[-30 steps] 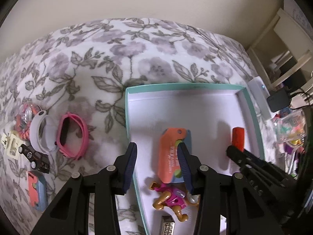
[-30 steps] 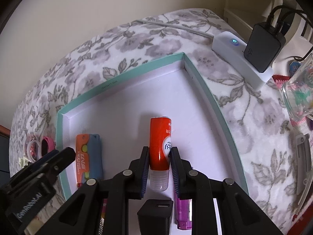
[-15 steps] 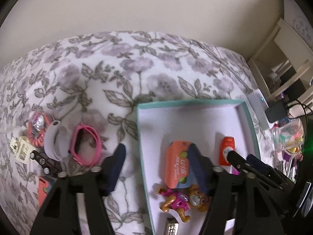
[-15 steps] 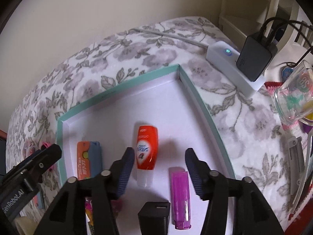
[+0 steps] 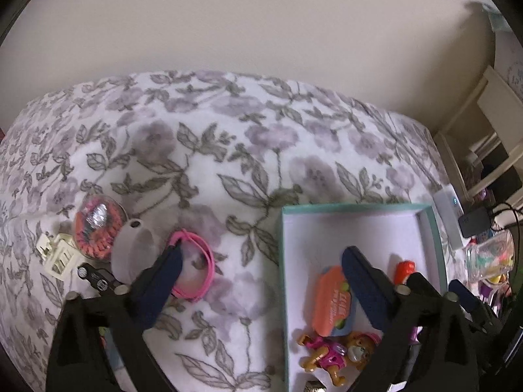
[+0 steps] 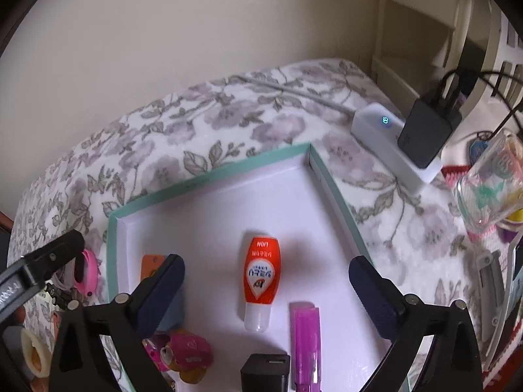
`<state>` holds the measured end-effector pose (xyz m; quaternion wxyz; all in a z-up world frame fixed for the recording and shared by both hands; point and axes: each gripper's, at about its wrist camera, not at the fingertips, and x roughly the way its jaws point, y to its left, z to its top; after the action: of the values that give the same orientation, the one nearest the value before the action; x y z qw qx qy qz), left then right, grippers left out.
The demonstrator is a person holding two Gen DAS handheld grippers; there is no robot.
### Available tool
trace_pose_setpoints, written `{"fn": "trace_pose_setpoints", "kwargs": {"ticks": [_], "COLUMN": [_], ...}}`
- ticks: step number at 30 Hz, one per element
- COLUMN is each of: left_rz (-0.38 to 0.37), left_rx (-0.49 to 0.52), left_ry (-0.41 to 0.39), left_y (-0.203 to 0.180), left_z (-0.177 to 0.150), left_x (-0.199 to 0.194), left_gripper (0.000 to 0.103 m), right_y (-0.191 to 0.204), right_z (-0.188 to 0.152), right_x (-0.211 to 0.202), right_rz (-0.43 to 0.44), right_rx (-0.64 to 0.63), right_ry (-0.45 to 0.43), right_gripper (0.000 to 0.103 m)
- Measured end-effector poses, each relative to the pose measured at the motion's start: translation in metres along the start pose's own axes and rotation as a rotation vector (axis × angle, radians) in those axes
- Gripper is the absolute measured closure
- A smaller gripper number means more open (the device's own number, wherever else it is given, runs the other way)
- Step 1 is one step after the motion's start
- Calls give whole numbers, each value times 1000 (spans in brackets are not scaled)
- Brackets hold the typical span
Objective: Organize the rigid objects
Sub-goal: 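Open both tools and move them back over the pile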
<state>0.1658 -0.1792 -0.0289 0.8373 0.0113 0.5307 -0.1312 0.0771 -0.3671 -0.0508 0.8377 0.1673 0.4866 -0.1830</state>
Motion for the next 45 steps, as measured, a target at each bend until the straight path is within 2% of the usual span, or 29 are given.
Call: {"fn": "trace_pose_setpoints", "kwargs": {"ticks": [4, 11, 16, 22, 25, 32, 37, 42, 45], "left_rz": [-3, -46, -34, 40, 77, 251, 268, 259, 273], "left_rx": [-31, -109, -138, -156, -161, -210, -207, -207, -219], "left_ry": [-36, -66, -104, -143, -167, -200, -203, -205, -205], "left_y": [10, 30, 45, 67, 78, 107, 121, 129, 136], "left_z": [3, 7, 8, 9, 8, -4, -10, -17, -21], "left_x": [-5, -14, -26, -48, -60, -91, -108, -122, -128], "left_gripper": [4, 4, 4, 4, 4, 4, 4, 4, 4], "right_y": [3, 6, 17, 39, 50, 80, 95, 112, 123], "right_z": [3, 1, 3, 6, 6, 1, -4, -11, -13], "right_x": [-6, -7, -19, -44, -61, -96, -113, -131, -138], "right_rz": [-16, -19, -6, 11, 51, 49, 127, 111, 127], "right_rx": [-16, -18, -30, -45, -39, -70, -68, -100, -134], "right_ry": [-49, -68, -106, -172, -223, -300, -307, -361, -360], "right_gripper": [0, 0, 0, 0, 0, 0, 0, 0, 0]}}
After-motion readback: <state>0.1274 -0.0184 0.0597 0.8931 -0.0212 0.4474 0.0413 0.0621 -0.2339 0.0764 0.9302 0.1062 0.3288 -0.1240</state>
